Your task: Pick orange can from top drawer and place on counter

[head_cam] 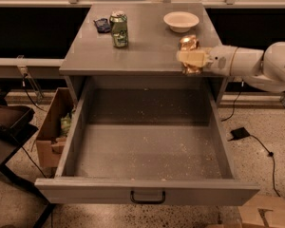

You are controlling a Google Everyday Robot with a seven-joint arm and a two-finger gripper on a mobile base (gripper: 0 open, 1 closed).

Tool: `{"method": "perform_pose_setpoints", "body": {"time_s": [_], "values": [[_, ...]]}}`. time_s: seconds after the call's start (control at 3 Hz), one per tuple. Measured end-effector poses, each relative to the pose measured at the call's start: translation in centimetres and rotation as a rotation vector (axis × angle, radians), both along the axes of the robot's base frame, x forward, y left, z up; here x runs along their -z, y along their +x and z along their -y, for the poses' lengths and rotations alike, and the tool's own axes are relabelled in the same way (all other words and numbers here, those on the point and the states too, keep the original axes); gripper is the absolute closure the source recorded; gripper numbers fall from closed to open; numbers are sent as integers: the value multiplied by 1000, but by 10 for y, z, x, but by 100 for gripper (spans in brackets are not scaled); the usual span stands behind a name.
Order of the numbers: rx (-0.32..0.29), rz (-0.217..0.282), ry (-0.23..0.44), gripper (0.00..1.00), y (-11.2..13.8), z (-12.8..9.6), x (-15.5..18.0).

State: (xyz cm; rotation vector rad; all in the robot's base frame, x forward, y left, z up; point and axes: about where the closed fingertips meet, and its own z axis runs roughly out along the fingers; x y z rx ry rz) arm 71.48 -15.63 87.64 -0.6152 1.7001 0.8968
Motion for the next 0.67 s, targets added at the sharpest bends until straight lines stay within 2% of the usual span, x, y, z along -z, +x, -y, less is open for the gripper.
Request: {"method": "perform_pose_setpoints", "body": {"time_s": [0.33,0.67], "values": [[139,51,1,100,27,44,-46],[299,114,2,100,34,101,-87]]}}
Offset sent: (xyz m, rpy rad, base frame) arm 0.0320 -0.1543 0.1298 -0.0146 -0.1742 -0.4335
